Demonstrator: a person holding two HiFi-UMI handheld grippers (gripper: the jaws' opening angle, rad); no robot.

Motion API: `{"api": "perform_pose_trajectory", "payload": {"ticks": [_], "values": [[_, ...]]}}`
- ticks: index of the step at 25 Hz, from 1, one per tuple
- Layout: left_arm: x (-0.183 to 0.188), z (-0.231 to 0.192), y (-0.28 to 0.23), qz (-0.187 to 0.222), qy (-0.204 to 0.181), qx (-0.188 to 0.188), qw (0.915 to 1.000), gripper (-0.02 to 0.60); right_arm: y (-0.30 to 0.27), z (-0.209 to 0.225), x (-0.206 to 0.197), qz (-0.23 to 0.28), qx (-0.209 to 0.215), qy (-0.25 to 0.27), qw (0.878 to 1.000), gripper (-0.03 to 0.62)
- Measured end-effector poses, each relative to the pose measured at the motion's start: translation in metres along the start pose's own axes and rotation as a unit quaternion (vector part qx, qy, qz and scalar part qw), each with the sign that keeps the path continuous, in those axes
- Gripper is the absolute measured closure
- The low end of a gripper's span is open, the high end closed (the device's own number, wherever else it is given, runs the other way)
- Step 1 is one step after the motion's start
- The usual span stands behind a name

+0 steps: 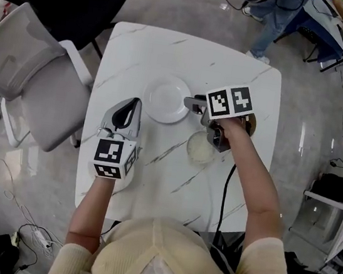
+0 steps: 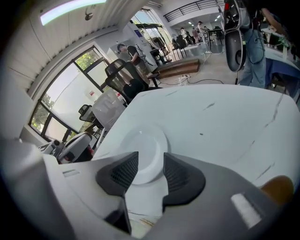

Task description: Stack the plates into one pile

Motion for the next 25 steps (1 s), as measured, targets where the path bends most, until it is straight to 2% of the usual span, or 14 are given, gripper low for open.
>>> {"api": "perform_pose_trajectory", "payload": {"ticks": [7, 12, 25], "values": [[-0.012, -0.002, -0.011, -0.008, 0.004, -0.009, 0.9999, 0.578, -0.014, 0.008, -0.005, -0.009, -0.033, -0.001, 0.999, 0.422], [-0.016, -0.005, -0.014, -0.01, 0.009, -0.013, 0.9998, 0.578, -0.019, 0.012, -0.007, -0.016, -0.037, -0.006, 0.999, 0.422], [-0.019, -0.007, -0.017, -0.009, 0.016, -0.018, 0.9997, 0.577, -0.025, 0.006, -0.012, -0.016, -0.057, 0.025, 0.998, 0.434]]}}
Point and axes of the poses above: the fingertips, and each gripper's own axes: y backward along the fingers, z to its right, x out of its top, the point moved 9 cm from there along y, backward along the fingers, and after that the axes turned 9 degrees about z, right-handed, at the moved point
